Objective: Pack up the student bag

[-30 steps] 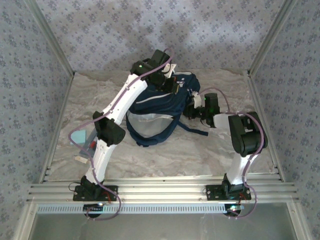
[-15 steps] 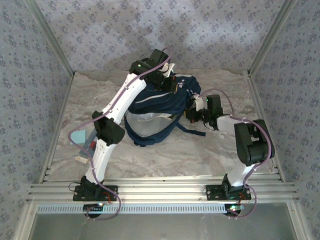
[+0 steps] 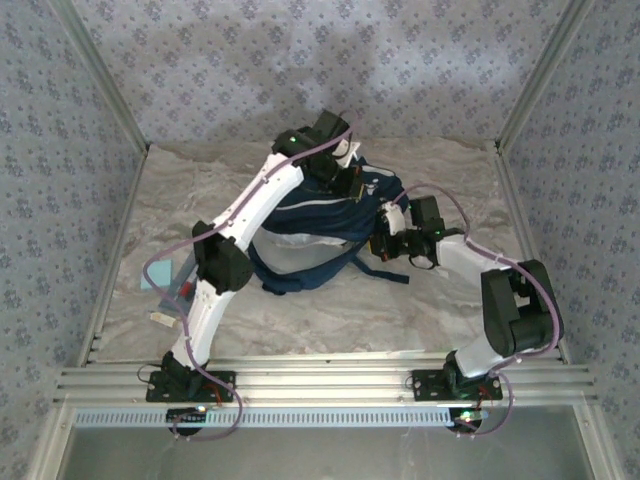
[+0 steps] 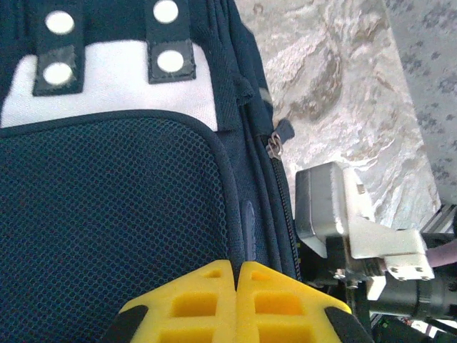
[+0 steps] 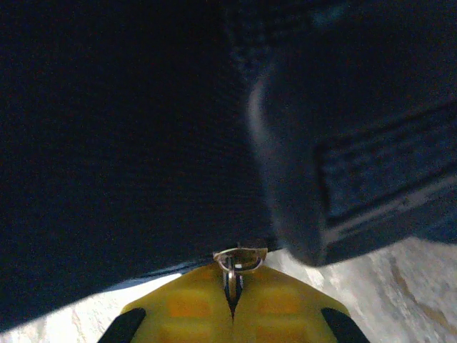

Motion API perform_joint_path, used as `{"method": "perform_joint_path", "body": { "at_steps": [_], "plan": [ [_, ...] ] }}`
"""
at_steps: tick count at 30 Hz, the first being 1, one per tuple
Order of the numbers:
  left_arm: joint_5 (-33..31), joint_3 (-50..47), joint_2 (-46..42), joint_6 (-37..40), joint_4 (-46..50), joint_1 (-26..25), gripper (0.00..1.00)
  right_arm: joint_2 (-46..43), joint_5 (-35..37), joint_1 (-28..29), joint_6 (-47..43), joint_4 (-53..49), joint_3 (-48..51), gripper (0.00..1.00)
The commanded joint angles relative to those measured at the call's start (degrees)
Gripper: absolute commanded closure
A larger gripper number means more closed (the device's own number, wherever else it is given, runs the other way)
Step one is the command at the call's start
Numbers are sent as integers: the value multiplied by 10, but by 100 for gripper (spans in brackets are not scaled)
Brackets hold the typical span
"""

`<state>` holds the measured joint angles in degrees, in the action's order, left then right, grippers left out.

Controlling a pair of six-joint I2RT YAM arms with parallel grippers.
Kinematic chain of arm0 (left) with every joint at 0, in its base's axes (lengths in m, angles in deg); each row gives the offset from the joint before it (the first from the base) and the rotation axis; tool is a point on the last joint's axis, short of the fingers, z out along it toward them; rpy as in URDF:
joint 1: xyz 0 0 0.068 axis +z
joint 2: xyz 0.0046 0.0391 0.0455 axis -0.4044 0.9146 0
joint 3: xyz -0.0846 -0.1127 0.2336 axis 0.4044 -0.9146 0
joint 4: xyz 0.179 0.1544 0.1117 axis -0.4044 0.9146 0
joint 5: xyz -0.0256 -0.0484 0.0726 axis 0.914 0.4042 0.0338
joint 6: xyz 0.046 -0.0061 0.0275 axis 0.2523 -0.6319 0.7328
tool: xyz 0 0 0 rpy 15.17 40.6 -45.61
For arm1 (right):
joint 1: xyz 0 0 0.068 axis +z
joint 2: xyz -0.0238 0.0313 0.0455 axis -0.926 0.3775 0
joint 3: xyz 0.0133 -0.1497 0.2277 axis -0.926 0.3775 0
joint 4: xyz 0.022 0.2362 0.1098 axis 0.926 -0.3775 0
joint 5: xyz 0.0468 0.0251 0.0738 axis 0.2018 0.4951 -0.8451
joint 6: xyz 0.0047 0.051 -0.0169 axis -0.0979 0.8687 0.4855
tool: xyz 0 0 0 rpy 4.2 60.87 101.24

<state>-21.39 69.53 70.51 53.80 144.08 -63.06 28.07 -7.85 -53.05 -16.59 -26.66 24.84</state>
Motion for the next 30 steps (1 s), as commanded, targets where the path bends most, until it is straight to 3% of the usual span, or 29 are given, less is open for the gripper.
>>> {"method": "perform_joint_path", "body": {
  "at_steps": [1, 5, 10, 22, 30],
  "plan": [
    [-14, -42, -22, 9, -54, -1, 90, -4, 37, -5, 8, -51, -16, 100],
    [-20, -72, -37, 0, -74, -2, 59, 12, -12, -11, 31, -47, -23, 100],
    [-33, -57, -12, 0, -78, -1, 42, 1, -62, 13, 46, -48, -11, 100],
    [-37, -18, 139, -2, -106, -4, 40, 5, -3, 45, 40, -75, -7, 100],
    [-105, -23, 194, -21, -92, -7, 43, -15, 40, 67, 61, -84, 7, 100]
  ]
}}
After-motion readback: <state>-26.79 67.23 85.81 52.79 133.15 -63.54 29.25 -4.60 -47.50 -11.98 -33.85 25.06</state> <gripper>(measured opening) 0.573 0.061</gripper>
